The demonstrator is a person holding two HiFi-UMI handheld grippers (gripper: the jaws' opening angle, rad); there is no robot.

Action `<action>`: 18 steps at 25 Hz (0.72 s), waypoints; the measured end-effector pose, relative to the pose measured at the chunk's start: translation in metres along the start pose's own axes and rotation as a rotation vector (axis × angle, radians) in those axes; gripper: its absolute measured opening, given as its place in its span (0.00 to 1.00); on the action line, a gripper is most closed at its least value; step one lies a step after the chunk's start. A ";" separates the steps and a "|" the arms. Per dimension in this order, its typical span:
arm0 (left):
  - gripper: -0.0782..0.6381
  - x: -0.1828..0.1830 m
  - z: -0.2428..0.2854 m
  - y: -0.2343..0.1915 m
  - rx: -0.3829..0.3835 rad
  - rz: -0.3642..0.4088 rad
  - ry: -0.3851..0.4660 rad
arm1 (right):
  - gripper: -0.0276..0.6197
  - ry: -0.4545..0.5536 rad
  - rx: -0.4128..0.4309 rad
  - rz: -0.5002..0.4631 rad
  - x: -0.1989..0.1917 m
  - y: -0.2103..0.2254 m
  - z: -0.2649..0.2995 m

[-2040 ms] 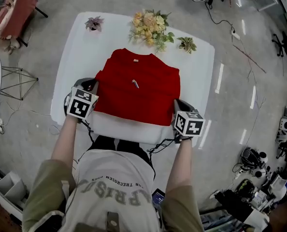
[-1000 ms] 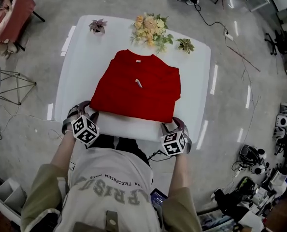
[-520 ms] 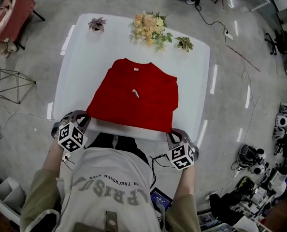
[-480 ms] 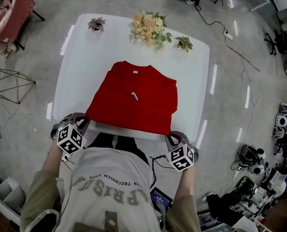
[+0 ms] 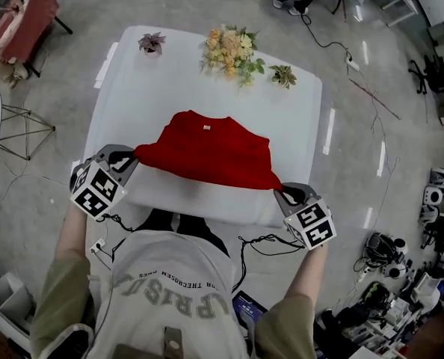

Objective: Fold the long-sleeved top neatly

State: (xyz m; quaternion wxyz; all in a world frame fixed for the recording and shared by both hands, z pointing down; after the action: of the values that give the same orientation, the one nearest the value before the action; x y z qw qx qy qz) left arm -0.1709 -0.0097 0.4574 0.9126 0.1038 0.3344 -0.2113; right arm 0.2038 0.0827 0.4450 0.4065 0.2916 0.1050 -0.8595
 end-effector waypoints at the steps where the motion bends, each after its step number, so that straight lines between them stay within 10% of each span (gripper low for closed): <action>1: 0.16 0.008 0.007 -0.013 0.020 -0.005 0.007 | 0.09 -0.001 -0.002 0.007 0.011 0.015 0.004; 18: 0.19 0.025 0.152 -0.119 0.222 -0.240 -0.206 | 0.10 -0.198 -0.111 0.020 0.051 0.174 0.151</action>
State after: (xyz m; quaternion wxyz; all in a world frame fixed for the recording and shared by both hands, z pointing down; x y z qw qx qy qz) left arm -0.1217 -0.1733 0.5507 0.8932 0.1410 0.2240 -0.3635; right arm 0.2482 -0.1256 0.5472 0.4391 0.1834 0.1090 -0.8728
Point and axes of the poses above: the fingertips, and each gripper's own axes: z forward along the fingers, y to its right, x out of its top, the point moved 3 cm from there along -z, backward along the fingers, and after that the axes turned 7 degrees about y, right-handed, at the moved point
